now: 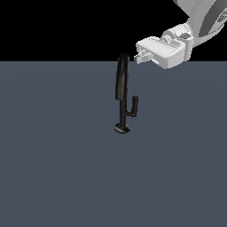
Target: Turn on the faucet by rotating a designated handle.
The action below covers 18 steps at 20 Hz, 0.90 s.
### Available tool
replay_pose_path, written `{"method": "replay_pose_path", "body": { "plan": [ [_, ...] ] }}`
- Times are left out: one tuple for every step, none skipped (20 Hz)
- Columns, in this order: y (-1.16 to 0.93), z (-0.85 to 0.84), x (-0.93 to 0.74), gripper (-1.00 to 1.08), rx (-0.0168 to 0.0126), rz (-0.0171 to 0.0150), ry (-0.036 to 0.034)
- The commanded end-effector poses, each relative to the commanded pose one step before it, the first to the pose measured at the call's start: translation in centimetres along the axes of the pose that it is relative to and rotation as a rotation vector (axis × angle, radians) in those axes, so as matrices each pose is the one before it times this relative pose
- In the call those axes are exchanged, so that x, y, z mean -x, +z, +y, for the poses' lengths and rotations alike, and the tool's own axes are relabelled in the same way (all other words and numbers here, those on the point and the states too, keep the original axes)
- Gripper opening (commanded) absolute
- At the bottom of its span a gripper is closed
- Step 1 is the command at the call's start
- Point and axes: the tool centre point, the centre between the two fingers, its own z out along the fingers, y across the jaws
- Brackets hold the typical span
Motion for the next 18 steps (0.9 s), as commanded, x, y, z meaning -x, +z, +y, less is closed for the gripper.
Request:
{"method": "replay_pose_path", "body": {
  "plan": [
    [0.235, -0.080, -2.357, -1.00, -0.05671, -0.05358, 0.06013],
    [0.094, -0.041, -0.964, -1.00, -0.02316, -0.02145, 0.02472],
    [0.097, -0.040, -0.965, -1.00, -0.02318, -0.02143, 0.02477],
    [0.098, -0.040, -0.955, -1.00, -0.02292, -0.02116, 0.02453],
    [0.099, -0.039, -0.932, -1.00, -0.02236, -0.02060, 0.02396],
    [0.098, -0.037, -0.904, -1.00, -0.02167, -0.01993, 0.02326],
    [0.098, -0.036, -0.873, -1.00, -0.02093, -0.01922, 0.02248],
    [0.097, -0.034, -0.841, -1.00, -0.02012, -0.01846, 0.02162],
    [0.097, -0.032, -0.803, -1.00, -0.01920, -0.01760, 0.02065],
    [0.094, -0.030, -0.760, -1.00, -0.01816, -0.01661, 0.01954],
    [0.088, -0.027, -0.712, -1.00, -0.01700, -0.01552, 0.01831],
    [0.084, -0.025, -0.666, -1.00, -0.01587, -0.01447, 0.01710],
    [0.084, -0.022, -0.620, -1.00, -0.01476, -0.01348, 0.01589],
    [0.084, -0.019, -0.571, -1.00, -0.01356, -0.01241, 0.01457],
    [0.082, -0.017, -0.521, -1.00, -0.01236, -0.01133, 0.01325],
    [0.077, -0.015, -0.473, -1.00, -0.01121, -0.01028, 0.01201],
    [0.068, -0.013, -0.424, -1.00, -0.01002, -0.00918, 0.01074],
    [0.061, -0.011, -0.371, -1.00, -0.00878, -0.00804, 0.00941]
  ]
}}
